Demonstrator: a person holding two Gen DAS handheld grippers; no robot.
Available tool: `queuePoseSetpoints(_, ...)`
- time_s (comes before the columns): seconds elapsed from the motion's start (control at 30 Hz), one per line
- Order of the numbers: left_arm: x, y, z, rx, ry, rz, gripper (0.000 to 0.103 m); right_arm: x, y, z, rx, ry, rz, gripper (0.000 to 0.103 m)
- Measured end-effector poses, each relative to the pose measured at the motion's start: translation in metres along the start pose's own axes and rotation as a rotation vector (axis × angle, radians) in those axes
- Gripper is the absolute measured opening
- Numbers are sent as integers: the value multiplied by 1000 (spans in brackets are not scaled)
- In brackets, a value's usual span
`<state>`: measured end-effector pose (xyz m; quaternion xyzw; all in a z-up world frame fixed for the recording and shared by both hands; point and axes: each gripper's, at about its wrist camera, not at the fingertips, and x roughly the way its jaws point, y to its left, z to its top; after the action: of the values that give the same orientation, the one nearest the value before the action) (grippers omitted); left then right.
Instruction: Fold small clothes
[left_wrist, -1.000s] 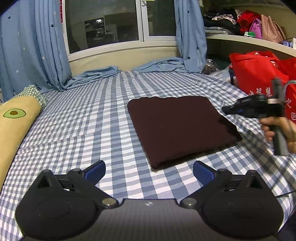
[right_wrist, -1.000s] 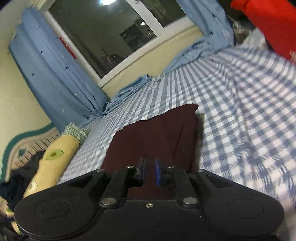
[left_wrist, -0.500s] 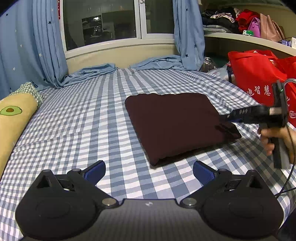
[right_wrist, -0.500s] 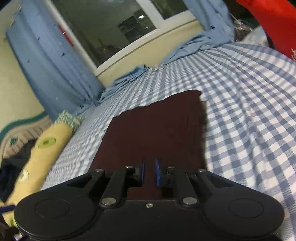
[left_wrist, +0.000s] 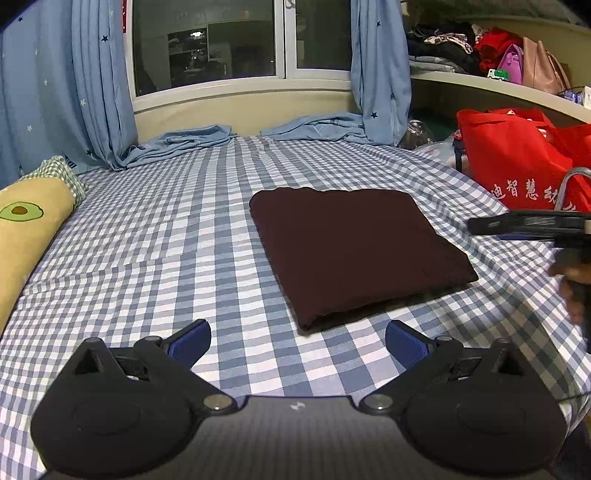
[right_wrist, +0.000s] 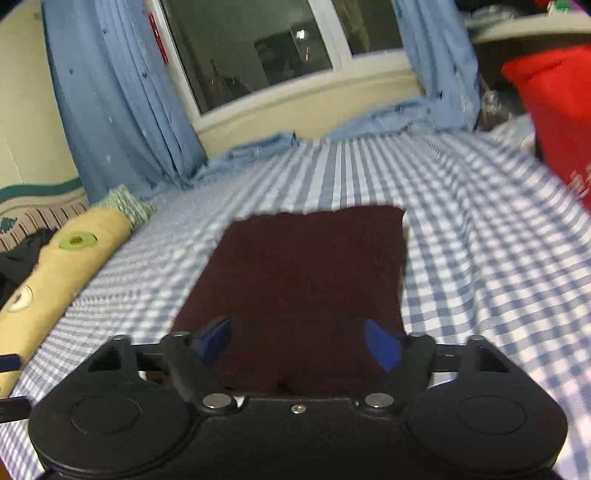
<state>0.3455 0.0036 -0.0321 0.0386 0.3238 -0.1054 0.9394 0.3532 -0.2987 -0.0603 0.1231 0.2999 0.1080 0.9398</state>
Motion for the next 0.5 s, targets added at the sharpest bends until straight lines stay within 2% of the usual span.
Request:
queuePoseSetpoints(0.13,0,2,1,-38,6,-33,102,-55,16,-4,0,-83,-1,102)
queuePoseSetpoints(0.33,-3,1,-2,-81,18,-54,102,-110,44,-21,-36,-141,11,102)
queuePoseSetpoints(0.5,-6,-1,-8,-78,16,-57,102,-127,61,-49,-63,-153,-17,102)
